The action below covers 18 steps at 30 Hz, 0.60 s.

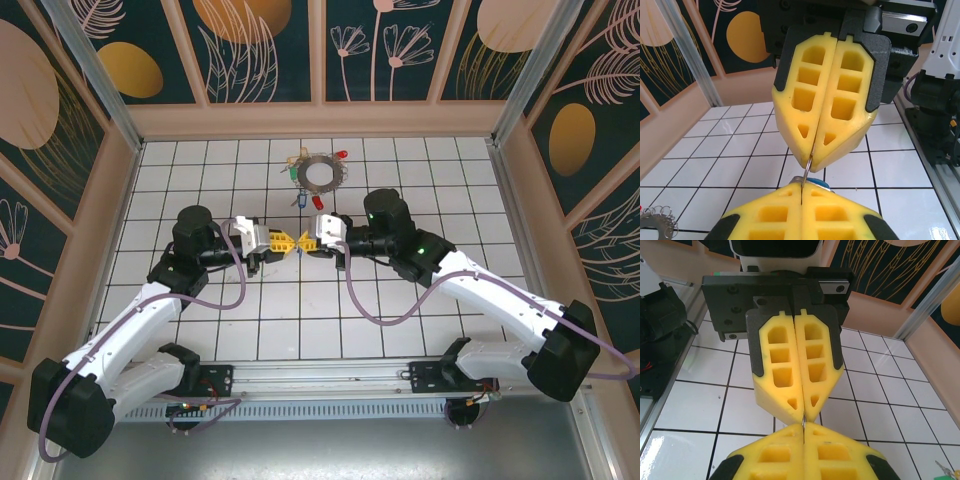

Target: Put the keys on the keyring

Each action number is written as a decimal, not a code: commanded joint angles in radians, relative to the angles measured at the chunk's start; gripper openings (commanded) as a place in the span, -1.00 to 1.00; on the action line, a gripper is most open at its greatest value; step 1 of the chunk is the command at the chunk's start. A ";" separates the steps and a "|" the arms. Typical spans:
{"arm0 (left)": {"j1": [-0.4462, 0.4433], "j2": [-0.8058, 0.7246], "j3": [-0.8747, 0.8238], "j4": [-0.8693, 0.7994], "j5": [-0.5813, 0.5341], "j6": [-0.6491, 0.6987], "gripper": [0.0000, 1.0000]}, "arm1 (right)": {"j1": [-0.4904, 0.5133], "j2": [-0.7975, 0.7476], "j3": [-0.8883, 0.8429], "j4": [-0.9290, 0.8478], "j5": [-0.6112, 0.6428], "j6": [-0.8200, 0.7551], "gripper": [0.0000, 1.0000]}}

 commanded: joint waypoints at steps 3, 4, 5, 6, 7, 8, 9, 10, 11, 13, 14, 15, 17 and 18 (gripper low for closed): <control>-0.005 -0.003 0.022 -0.003 0.003 0.013 -0.73 | 0.009 -0.006 0.022 0.060 -0.055 0.016 -1.00; -0.005 -0.003 0.024 -0.002 0.003 0.013 -0.72 | 0.009 -0.007 0.021 0.064 -0.054 0.019 -1.00; -0.005 -0.003 0.024 -0.001 0.003 0.012 -0.72 | 0.009 -0.007 0.019 0.065 -0.053 0.020 -1.00; -0.005 -0.003 0.024 0.000 0.003 0.012 -0.72 | 0.009 -0.007 0.018 0.066 -0.053 0.020 -1.00; -0.005 -0.003 0.024 0.001 0.005 0.011 -0.72 | 0.010 -0.007 0.018 0.070 -0.052 0.024 -1.00; -0.004 -0.003 0.025 0.002 0.008 0.011 -0.73 | 0.011 -0.006 0.015 0.071 -0.051 0.023 -1.00; -0.005 -0.003 0.025 0.002 0.009 0.010 -0.75 | 0.010 -0.005 0.015 0.073 -0.050 0.025 -1.00; -0.005 -0.004 0.026 0.004 0.010 0.009 -0.78 | 0.010 -0.005 0.015 0.071 -0.049 0.024 -1.00; -0.004 -0.005 0.027 0.006 0.010 0.009 -0.80 | 0.011 -0.005 0.013 0.070 -0.047 0.025 -1.00; -0.005 -0.008 0.024 0.017 0.010 0.001 -0.79 | 0.011 -0.002 0.012 0.068 -0.042 0.024 -1.00; -0.005 -0.009 0.023 0.025 0.010 -0.005 -0.76 | 0.010 -0.002 0.010 0.066 -0.040 0.023 -1.00; -0.005 -0.011 0.021 0.035 0.010 -0.013 -0.72 | 0.009 -0.002 0.009 0.067 -0.039 0.024 -1.00; -0.005 -0.011 0.021 0.046 0.011 -0.024 -0.66 | 0.011 -0.002 0.007 0.067 -0.037 0.025 -1.00; -0.005 -0.011 0.022 0.049 0.014 -0.027 -0.66 | 0.010 -0.002 0.006 0.065 -0.035 0.025 -1.00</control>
